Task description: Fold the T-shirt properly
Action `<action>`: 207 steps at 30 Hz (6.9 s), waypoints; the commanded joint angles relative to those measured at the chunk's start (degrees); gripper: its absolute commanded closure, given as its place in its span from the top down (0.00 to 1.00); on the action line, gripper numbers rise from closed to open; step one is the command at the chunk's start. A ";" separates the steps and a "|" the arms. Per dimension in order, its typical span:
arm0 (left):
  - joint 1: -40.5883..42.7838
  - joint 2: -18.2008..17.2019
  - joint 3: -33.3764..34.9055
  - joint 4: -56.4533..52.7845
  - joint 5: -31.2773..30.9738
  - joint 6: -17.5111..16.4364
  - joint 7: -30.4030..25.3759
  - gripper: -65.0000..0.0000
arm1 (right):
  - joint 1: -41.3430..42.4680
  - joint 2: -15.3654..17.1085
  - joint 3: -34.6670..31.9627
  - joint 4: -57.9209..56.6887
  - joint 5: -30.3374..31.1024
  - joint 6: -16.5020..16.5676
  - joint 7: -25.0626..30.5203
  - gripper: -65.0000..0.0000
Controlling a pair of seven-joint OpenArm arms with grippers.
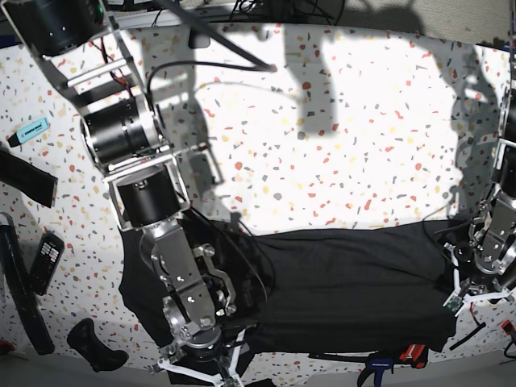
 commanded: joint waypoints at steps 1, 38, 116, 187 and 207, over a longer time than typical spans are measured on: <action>-2.21 -0.92 -0.35 0.66 -0.33 1.05 -0.94 0.00 | 2.54 0.13 0.37 0.98 0.22 -0.46 1.05 0.54; 17.51 -1.70 -6.51 26.18 -31.58 2.38 8.11 0.60 | -11.34 4.57 6.54 1.03 20.70 6.08 -8.61 0.54; 75.82 -10.25 -35.95 61.18 -36.37 -3.63 30.99 0.59 | -72.67 10.93 26.93 49.40 27.74 18.01 -14.88 0.54; 12.76 -0.22 -31.69 5.11 -30.67 -21.90 18.05 0.59 | -70.01 16.15 34.34 72.32 28.39 17.44 -27.19 0.54; 12.85 4.68 -31.69 5.25 -29.90 -22.77 15.30 0.00 | -61.88 16.13 34.27 69.53 31.41 17.59 -26.36 0.54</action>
